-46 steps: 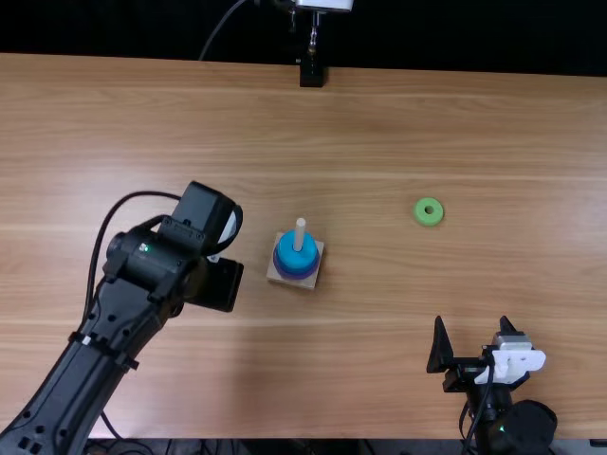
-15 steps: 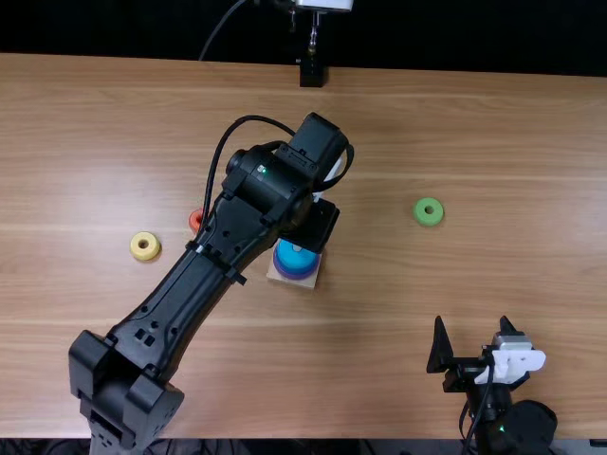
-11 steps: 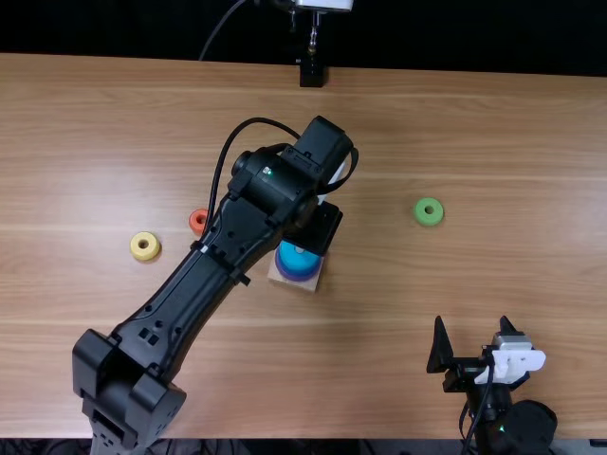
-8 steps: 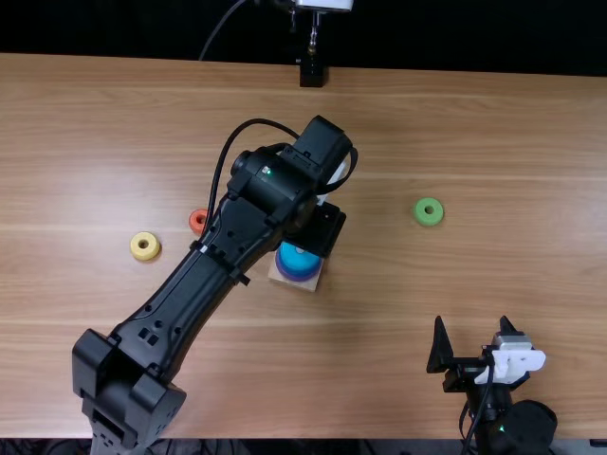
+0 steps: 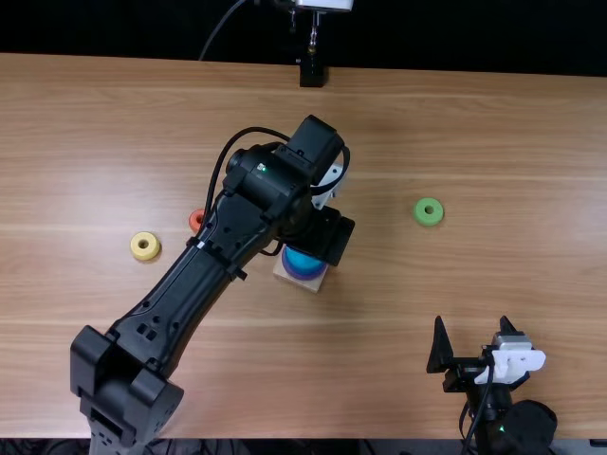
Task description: Build the Hanoi tower: stack the rings onto the peg from bottom to top in this color order: purple, dark blue, light blue, dark green, light green, yellow, orange.
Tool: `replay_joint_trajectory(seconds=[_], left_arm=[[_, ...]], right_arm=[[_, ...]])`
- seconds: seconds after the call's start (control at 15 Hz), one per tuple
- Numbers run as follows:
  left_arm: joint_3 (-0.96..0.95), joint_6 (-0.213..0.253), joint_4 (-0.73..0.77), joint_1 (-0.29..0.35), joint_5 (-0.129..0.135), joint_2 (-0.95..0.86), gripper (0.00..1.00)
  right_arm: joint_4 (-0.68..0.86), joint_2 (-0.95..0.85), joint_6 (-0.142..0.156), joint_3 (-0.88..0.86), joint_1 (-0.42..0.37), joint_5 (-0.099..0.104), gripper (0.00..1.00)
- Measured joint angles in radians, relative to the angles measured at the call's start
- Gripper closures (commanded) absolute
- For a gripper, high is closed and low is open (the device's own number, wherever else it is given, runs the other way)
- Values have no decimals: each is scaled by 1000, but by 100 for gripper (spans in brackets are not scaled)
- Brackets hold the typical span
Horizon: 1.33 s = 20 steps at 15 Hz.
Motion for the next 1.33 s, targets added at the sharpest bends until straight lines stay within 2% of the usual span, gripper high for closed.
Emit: replay_joint_trajectory(seconds=[0.33, 0.53, 0.73, 0.87, 1.07, 1.2, 1.33], left_arm=[[0, 0, 2, 35, 4, 0, 0], [0, 1, 16, 107, 3, -35, 0], [0, 0, 24, 188, 5, -175, 0], [-58, 0, 109, 257, 5, -311, 0], [-348, 0, 420, 372, 3, -518, 0], [-546, 0, 614, 435, -16, -640, 0], [-686, 0, 655, 484, -94, -778, 0]], right_arm=[[0, 0, 0, 0, 0, 0, 0], [1, 0, -1, 0, 0, 0, 0], [0, 0, 0, 0, 0, 0, 0], [0, 0, 0, 0, 0, 0, 0], [0, 0, 0, 0, 0, 0, 0], [0, 0, 0, 0, 0, 0, 0], [0, 0, 0, 0, 0, 0, 0]])
